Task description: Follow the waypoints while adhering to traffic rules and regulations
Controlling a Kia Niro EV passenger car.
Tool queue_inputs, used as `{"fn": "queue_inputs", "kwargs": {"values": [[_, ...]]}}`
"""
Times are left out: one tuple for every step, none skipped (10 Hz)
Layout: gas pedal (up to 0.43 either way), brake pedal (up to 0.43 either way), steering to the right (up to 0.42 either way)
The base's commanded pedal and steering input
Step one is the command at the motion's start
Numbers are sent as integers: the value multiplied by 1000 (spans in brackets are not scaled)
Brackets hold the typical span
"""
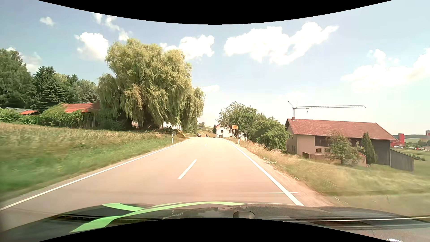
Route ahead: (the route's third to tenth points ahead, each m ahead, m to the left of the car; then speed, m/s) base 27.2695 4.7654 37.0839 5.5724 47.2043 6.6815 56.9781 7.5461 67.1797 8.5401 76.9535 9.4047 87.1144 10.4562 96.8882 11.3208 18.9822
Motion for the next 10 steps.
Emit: {"fn": "queue_inputs", "kwargs": {"values": [[0,0,-19],[0,0,-19],[0,0,-19],[0,0,-18],[20,0,-18],[39,0,-18],[47,0,-18],[59,0,-18],[59,0,-19],[59,0,-18]]}}
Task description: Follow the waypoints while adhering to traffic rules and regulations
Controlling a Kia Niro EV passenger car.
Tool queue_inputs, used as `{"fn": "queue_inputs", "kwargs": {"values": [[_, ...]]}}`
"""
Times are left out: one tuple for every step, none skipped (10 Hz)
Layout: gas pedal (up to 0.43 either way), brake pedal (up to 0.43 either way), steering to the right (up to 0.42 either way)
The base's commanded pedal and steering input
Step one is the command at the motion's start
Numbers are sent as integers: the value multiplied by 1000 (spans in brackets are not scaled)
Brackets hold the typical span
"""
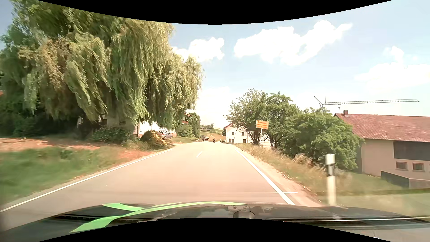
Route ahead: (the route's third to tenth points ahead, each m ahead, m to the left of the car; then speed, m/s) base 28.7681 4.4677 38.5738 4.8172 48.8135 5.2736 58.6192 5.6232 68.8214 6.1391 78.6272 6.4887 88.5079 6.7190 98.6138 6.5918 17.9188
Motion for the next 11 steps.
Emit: {"fn": "queue_inputs", "kwargs": {"values": [[67,0,-18],[98,0,-18],[118,0,-18],[138,0,-18],[157,0,-18],[177,0,-18],[197,0,-18],[220,0,-18],[240,0,-16],[248,0,-16],[260,0,-14]]}}
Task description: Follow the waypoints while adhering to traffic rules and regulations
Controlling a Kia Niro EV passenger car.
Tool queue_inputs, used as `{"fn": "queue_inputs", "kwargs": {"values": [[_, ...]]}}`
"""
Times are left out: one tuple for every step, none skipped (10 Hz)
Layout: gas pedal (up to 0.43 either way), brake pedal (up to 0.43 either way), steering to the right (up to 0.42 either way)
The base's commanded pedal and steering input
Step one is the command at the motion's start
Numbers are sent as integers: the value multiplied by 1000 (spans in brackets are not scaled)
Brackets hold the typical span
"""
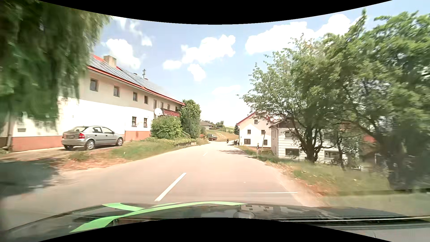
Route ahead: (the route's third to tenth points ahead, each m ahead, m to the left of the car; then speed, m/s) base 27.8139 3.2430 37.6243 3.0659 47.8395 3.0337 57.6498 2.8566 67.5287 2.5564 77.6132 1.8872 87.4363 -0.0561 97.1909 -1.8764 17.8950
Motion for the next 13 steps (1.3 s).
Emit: {"fn": "queue_inputs", "kwargs": {"values": [[260,0,-13],[268,0,-12],[268,0,-11],[268,0,-10],[268,0,-8],[268,0,-5],[268,0,-3],[268,0,-2],[268,0,-2],[268,0,-2],[248,0,-2],[240,0,-2],[228,0,-2]]}}
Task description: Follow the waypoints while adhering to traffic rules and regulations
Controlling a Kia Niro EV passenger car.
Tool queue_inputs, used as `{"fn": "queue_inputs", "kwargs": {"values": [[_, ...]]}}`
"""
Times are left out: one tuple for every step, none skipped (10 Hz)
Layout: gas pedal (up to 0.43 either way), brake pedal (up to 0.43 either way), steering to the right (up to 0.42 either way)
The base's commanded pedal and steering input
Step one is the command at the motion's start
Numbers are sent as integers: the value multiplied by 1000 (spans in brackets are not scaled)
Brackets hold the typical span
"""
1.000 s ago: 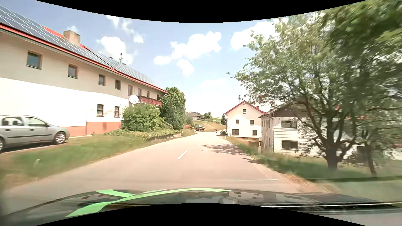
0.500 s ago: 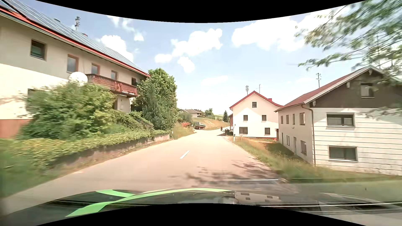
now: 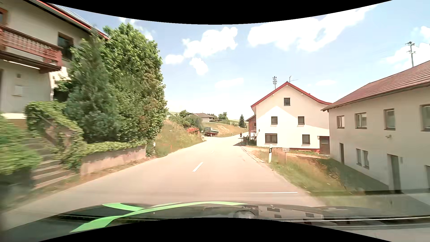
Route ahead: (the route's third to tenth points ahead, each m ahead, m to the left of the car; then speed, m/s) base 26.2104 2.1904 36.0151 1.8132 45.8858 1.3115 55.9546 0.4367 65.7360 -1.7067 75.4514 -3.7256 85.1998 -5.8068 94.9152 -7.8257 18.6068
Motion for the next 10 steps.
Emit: {"fn": "queue_inputs", "kwargs": {"values": [[177,0,-2],[169,0,-2],[169,0,-1],[169,0,0],[177,0,-1],[209,0,0],[228,0,2],[260,0,5],[260,0,8],[260,0,8]]}}
